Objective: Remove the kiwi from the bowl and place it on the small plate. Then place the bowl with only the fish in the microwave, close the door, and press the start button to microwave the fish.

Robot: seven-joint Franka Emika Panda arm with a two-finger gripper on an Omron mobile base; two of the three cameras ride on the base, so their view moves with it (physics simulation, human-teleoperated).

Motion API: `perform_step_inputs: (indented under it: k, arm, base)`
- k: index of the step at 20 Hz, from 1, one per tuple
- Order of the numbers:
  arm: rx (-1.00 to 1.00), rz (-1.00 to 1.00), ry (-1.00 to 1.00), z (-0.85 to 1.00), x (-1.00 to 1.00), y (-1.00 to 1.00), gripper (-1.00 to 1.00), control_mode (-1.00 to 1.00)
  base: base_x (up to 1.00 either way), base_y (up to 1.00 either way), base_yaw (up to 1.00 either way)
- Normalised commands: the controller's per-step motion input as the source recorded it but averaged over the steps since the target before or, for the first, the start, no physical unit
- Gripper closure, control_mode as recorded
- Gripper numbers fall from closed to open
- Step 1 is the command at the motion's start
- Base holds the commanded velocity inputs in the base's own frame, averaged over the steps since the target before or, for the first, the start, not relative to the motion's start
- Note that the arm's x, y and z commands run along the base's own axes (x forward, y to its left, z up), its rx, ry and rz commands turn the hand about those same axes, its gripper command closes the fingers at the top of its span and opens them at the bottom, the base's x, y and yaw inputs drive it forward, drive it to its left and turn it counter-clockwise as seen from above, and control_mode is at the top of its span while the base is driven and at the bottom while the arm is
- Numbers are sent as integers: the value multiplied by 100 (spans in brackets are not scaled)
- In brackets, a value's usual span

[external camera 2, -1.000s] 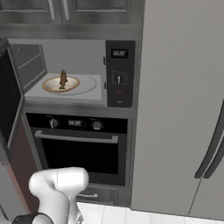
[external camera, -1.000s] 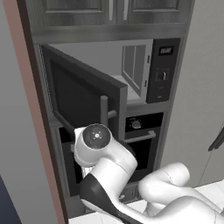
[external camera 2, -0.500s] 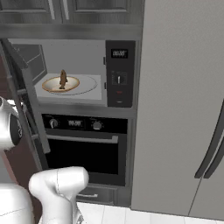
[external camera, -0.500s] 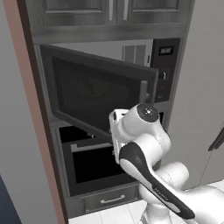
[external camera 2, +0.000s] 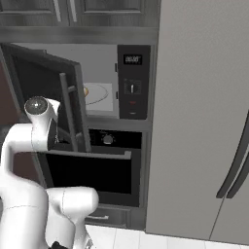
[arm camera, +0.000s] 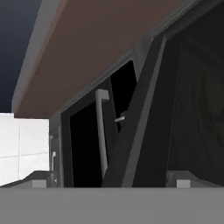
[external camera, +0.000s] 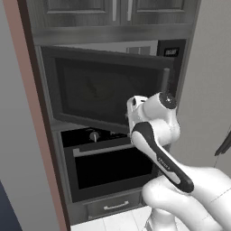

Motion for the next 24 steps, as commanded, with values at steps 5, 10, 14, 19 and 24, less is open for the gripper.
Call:
perform_step_inputs:
  k: [5, 10, 14, 19, 24]
  arm:
    - [0, -2, 0, 41, 92, -33, -100, -100]
    - [0, 0, 0, 12, 97, -20, -100, -100]
    - [0, 0, 2, 0, 93, -9, -100, -100]
    - [0, 0, 5, 0, 86, -2, -100, -100]
    - [0, 0, 7, -3, 78, 0, -100, -100]
  base:
    - [0, 0, 0]
    - [0, 0, 0]
    - [0, 0, 0]
    - [0, 0, 0]
    - [0, 0, 0]
